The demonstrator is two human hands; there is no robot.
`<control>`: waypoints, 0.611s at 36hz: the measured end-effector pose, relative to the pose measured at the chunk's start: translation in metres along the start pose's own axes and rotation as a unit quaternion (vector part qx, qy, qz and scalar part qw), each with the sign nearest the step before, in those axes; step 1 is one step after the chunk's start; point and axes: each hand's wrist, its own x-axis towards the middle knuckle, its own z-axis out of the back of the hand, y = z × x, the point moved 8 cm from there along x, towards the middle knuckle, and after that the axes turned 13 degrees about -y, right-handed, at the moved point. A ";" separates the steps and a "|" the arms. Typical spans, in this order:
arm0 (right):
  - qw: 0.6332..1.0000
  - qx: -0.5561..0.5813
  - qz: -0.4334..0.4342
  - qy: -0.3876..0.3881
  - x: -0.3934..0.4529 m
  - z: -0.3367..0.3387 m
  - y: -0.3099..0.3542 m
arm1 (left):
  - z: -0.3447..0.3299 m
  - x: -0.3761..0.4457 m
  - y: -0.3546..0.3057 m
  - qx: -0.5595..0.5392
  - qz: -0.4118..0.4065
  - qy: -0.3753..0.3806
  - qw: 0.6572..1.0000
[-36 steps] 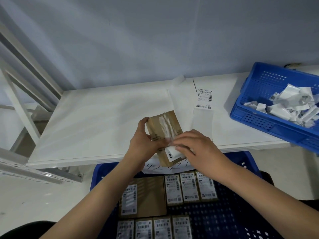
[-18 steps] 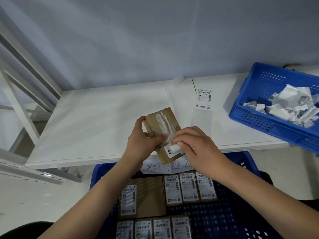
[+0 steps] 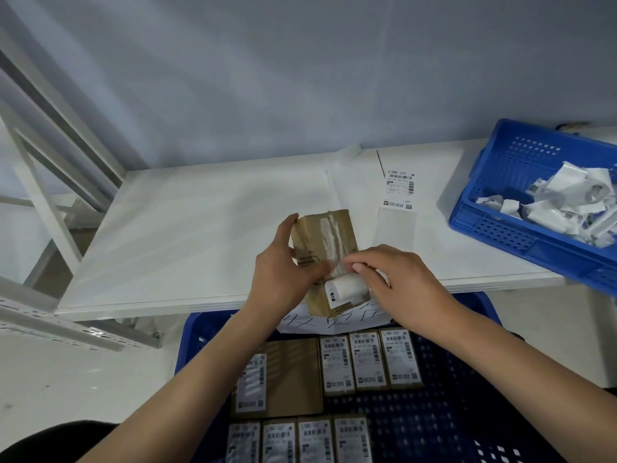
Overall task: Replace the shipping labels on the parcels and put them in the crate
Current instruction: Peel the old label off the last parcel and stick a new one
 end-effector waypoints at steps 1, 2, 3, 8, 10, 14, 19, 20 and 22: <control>1.000 0.000 0.004 0.004 0.001 -0.001 -0.001 | -0.001 -0.001 -0.001 0.000 -0.001 0.002 1.000; 1.000 -0.001 0.010 0.010 0.001 -0.002 -0.001 | -0.002 -0.001 -0.001 -0.001 0.000 0.004 1.000; 1.000 -0.004 0.018 0.016 0.001 -0.004 -0.001 | -0.003 -0.001 -0.001 -0.002 0.001 0.005 1.000; 0.999 -0.014 0.026 0.032 -0.001 -0.012 -0.007 | -0.001 -0.001 0.000 -0.010 0.004 0.003 1.000; 0.999 -0.014 0.034 0.030 -0.002 -0.014 -0.008 | -0.001 -0.001 0.000 -0.012 0.007 0.005 1.000; 0.999 -0.021 0.039 0.026 -0.001 -0.016 -0.008 | -0.001 0.000 0.002 -0.015 0.017 0.005 1.000; 0.999 -0.017 0.039 0.018 -0.001 -0.013 -0.007 | -0.003 -0.002 0.002 -0.020 0.021 0.006 1.000; 0.999 -0.018 0.037 0.016 0.000 -0.012 -0.007 | -0.003 -0.002 0.002 -0.021 0.021 0.007 1.000; 0.999 -0.019 0.035 0.014 0.000 -0.011 -0.007 | -0.003 -0.004 0.000 -0.023 0.024 0.008 0.999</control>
